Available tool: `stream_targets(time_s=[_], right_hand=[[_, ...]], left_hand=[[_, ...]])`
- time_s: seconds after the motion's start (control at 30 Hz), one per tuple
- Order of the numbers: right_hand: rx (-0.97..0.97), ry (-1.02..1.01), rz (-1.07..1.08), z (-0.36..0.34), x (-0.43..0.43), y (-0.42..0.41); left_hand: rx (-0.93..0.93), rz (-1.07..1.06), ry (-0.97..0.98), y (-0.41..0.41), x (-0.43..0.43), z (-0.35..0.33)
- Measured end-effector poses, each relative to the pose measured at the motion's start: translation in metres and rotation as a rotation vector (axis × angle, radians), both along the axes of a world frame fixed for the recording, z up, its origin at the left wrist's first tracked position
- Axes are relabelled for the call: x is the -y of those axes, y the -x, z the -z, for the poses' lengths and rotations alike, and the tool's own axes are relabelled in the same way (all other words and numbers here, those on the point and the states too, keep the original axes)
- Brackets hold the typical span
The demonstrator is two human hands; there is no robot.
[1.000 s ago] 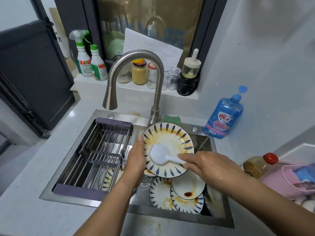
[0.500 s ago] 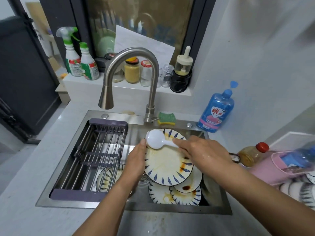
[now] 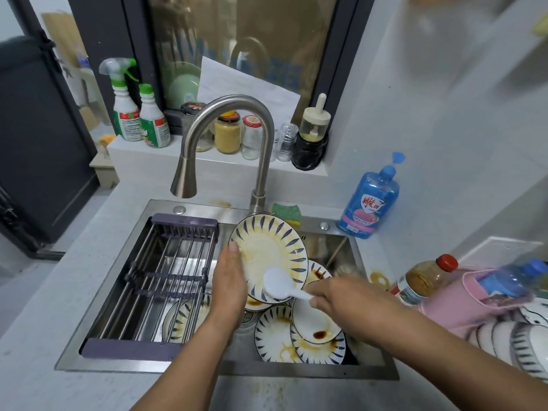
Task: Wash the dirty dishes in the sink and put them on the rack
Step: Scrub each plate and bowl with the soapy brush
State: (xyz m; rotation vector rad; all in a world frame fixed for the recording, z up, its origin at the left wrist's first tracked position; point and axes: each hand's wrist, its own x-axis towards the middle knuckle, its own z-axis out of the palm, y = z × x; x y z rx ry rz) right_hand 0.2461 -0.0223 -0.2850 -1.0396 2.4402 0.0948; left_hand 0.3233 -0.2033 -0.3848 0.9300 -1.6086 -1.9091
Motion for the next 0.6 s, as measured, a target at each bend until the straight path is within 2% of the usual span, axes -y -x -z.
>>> stream_targets(time_s=[0.07, 0.23, 0.33, 0.5, 0.6], right_hand=[[0.058, 0.054, 0.015, 0.004, 0.009, -0.005], [0.138, 0.174, 0.051, 0.011, 0.026, -0.015], [0.143, 0.163, 0.053, 0.010, 0.024, -0.017], [0.015, -0.061, -0.006, 0.000, 0.010, -0.004], [-0.178, -0.207, 0.012, -0.015, 0.008, 0.009]], left_hand=[[0.022, -0.004, -0.088, 0.002, -0.005, -0.002], [0.009, -0.122, -0.645, 0.004, -0.010, -0.010], [-0.063, -0.121, -0.774, 0.003, -0.007, -0.010], [-0.095, -0.106, -0.631, 0.002, 0.001, -0.002], [-0.103, -0.057, -0.579, 0.001, 0.003, -0.005]])
